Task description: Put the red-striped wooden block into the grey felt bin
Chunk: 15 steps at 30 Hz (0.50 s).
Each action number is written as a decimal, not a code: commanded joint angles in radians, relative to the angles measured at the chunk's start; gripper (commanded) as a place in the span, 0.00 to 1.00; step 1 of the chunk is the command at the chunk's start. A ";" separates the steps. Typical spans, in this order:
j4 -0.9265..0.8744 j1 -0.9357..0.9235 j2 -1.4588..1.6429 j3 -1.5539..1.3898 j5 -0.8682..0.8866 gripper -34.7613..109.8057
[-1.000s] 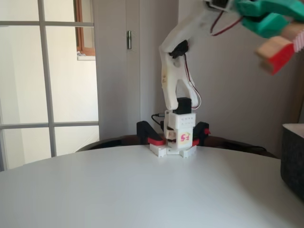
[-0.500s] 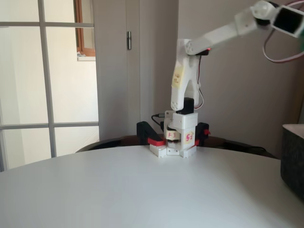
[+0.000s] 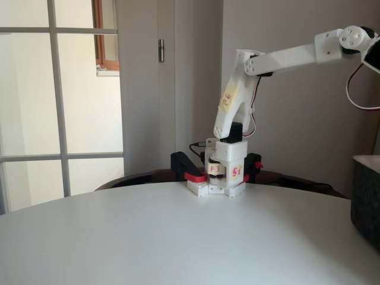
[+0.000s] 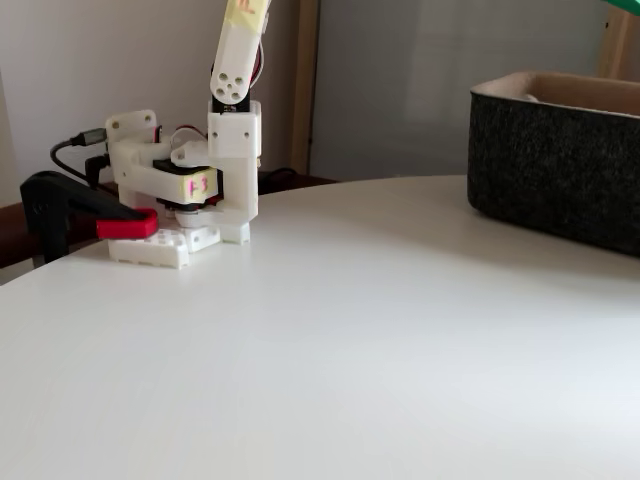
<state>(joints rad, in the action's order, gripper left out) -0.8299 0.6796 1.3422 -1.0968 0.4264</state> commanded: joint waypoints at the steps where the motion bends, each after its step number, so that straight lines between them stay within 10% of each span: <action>1: -0.055 0.006 0.081 0.040 -0.011 0.38; 15: -0.341 -0.114 0.598 -0.227 0.081 0.38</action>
<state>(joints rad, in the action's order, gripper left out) -1.1520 0.5875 1.7549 -1.2333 0.4663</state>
